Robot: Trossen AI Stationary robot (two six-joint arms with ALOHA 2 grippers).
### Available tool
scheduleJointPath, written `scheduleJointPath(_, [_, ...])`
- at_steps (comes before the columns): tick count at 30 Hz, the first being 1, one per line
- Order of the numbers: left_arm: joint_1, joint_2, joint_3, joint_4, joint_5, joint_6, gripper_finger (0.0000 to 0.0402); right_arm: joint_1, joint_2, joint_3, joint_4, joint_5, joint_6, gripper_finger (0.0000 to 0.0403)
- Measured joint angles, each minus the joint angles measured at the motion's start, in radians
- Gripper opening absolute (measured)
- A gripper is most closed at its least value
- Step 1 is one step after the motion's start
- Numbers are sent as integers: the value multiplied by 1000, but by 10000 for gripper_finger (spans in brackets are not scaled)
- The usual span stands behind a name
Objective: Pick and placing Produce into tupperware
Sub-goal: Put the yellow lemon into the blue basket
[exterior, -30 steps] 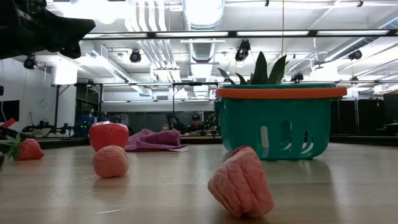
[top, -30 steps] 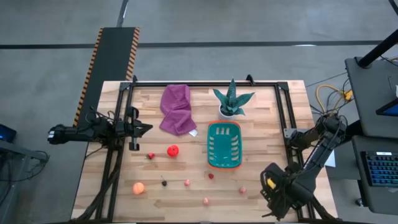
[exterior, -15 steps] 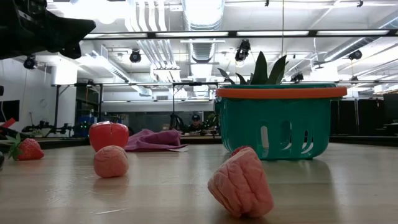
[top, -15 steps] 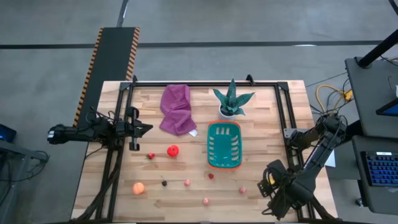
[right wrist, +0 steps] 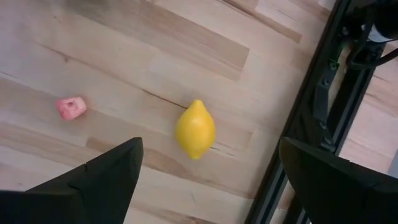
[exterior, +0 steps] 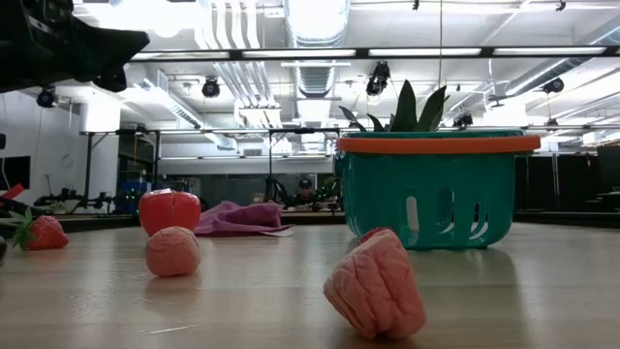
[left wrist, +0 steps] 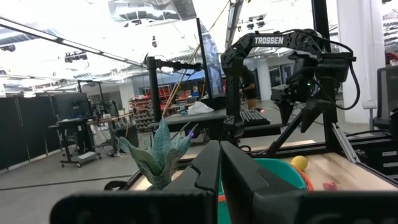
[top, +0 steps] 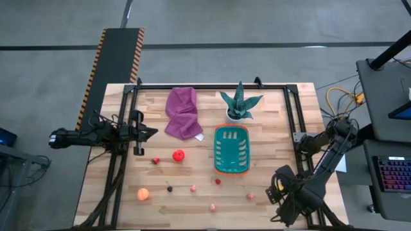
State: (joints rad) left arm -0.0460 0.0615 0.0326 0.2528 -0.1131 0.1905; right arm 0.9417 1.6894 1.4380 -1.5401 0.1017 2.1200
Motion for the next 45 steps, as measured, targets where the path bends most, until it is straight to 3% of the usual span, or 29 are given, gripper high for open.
scheduleJointPath(28, [0,12,0,0,0,0,0,0,-2,-419,563,-83,-55,368])
scheduleJointPath(45, [0,18,0,0,0,0,0,0,-2,-516,659,-83,-52,367])
